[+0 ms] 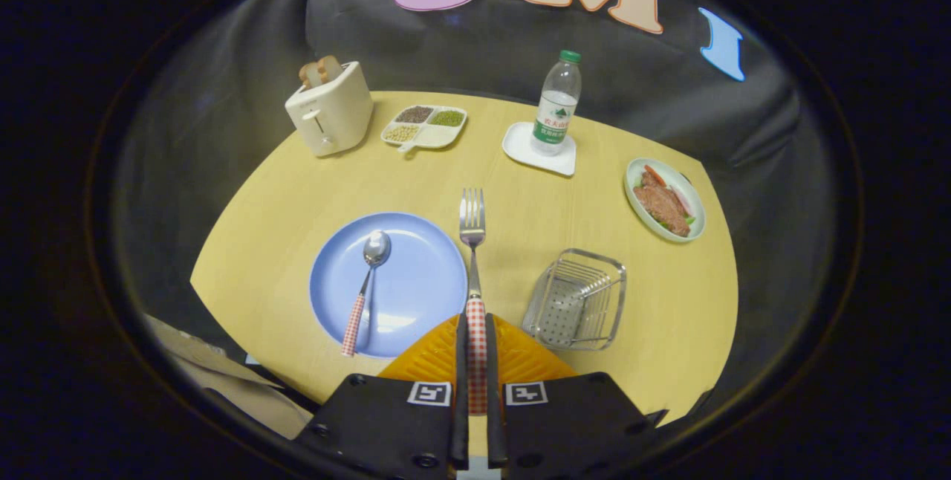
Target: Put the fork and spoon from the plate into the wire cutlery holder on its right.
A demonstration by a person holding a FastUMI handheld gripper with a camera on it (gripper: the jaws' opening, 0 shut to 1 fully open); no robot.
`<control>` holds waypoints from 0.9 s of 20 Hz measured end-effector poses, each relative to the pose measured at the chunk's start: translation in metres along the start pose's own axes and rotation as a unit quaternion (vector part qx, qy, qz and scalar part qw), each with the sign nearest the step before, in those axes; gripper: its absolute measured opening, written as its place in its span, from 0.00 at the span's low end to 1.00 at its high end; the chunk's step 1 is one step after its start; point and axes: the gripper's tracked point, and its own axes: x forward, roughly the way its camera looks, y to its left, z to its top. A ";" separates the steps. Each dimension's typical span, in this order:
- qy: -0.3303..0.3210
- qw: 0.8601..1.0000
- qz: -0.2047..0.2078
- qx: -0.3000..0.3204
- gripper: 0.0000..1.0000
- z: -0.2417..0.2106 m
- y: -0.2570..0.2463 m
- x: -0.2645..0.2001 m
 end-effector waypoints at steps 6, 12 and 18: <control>0.031 0.998 -0.014 -0.062 0.13 0.007 -0.051 -0.029; 0.100 0.988 -0.022 -0.111 0.13 -0.012 -0.082 -0.041; 0.163 0.979 -0.009 -0.120 0.13 -0.027 -0.099 -0.039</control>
